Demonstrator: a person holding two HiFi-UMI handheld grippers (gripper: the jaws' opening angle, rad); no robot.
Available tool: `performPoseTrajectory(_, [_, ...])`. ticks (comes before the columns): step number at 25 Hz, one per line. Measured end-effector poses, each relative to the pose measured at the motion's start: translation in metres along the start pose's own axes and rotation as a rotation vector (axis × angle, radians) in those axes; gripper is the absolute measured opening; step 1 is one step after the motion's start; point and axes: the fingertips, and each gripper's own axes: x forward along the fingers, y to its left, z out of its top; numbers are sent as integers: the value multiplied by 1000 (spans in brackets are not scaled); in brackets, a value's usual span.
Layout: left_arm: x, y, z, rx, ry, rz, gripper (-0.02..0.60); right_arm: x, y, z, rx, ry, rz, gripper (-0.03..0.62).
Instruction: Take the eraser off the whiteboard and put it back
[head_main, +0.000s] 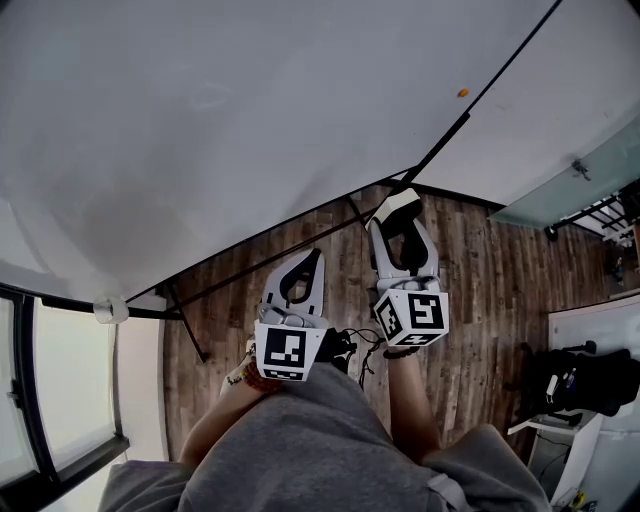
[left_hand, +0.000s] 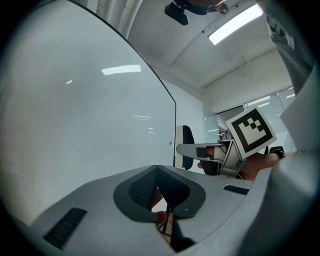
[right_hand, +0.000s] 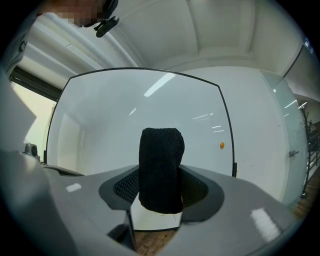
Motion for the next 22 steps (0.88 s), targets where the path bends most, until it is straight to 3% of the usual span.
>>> performPoseTrajectory(14, [17,36,10,-16,-20,16,6,41,17,6,-16,-3,21,235])
performPoseTrajectory(22, [34,51,12,-20,-23,-11,8,60,17,9,-27,-11,3,235])
